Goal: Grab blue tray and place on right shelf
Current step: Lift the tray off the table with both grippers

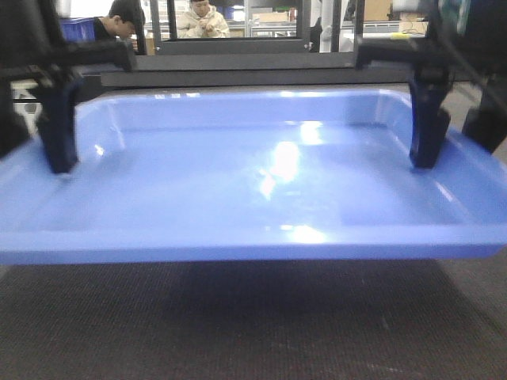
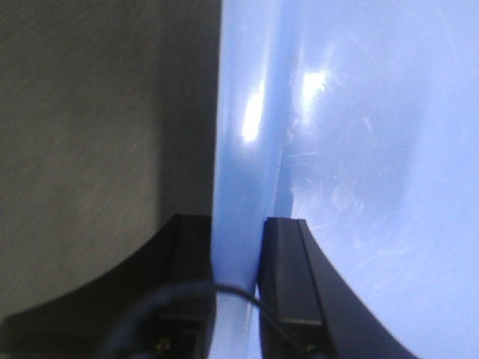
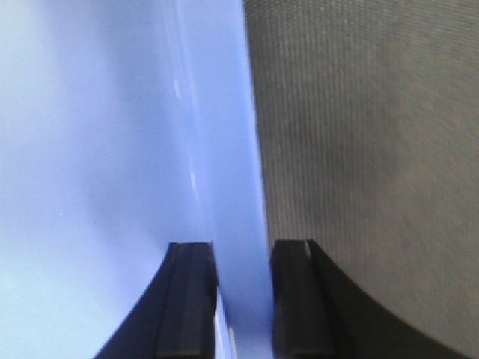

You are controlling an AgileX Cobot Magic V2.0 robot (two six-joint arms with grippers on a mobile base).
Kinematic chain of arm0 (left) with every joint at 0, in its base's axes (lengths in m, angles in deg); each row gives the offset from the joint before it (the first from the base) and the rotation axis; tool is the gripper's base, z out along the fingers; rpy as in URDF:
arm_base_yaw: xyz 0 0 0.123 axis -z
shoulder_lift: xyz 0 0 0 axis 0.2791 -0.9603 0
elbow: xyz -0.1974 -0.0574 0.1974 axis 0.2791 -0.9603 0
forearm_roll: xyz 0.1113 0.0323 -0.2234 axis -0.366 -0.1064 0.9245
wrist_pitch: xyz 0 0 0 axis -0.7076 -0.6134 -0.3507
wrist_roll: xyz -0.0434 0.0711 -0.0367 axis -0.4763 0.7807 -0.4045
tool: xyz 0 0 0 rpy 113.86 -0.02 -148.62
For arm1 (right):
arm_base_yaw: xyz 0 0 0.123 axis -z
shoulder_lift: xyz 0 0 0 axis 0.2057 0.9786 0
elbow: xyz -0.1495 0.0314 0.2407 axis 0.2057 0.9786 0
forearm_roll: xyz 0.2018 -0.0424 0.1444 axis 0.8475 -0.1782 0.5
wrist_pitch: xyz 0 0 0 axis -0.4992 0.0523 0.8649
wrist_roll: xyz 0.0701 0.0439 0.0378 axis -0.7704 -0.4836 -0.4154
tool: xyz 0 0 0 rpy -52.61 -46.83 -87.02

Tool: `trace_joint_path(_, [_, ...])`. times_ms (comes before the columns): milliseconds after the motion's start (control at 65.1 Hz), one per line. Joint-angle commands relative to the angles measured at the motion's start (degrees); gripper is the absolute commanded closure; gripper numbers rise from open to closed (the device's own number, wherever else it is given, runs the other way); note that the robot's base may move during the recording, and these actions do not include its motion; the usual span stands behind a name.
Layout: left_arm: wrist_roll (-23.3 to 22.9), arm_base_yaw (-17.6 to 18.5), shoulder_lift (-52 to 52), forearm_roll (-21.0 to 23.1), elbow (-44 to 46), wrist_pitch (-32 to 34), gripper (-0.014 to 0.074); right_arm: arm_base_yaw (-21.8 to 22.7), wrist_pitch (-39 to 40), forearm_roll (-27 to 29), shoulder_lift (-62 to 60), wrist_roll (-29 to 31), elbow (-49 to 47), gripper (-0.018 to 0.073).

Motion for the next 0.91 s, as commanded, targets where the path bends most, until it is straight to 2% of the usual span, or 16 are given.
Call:
trace_joint_path(0, [-6.20, 2.98, 4.62, -4.70, 1.16, -3.94, 0.0615, -3.37, -2.23, -3.55, -4.29, -3.15, -1.68, 0.0306])
trace_joint_path(154, [-10.50, 8.58, 9.78, -4.59, -2.20, -5.38, 0.0615, -7.84, -5.02, -3.96, -7.10, -4.25, -1.68, 0.0306])
trace_joint_path(323, [-15.18, 12.46, 15.85, -4.68, -7.73, -5.04, 0.0615, -11.25, -4.54, -3.96, -10.10, -6.61, -0.30, 0.0306])
trace_joint_path(522, [-16.25, 12.76, 18.55, -4.68, -10.85, -5.19, 0.0615, -14.42, -3.37, -3.96, -12.82, -11.05, 4.44, 0.0306])
trace_joint_path(614, [-15.99, 12.76, 18.55, -4.01, -10.85, -4.08, 0.0615, -14.81, -3.26, -3.84, -13.44, -11.06, 4.77, 0.0306])
trace_joint_path(737, [-13.73, 12.76, 18.55, -0.48, -10.85, -1.87, 0.0615, -14.81, -3.62, -3.52, -14.10, -11.06, 4.77, 0.0306])
trace_joint_path(891, [-13.21, 12.30, 18.55, -0.74, -10.85, -1.57, 0.0615, -14.81, -4.41, -3.46, -14.16, -11.06, 4.77, 0.0306])
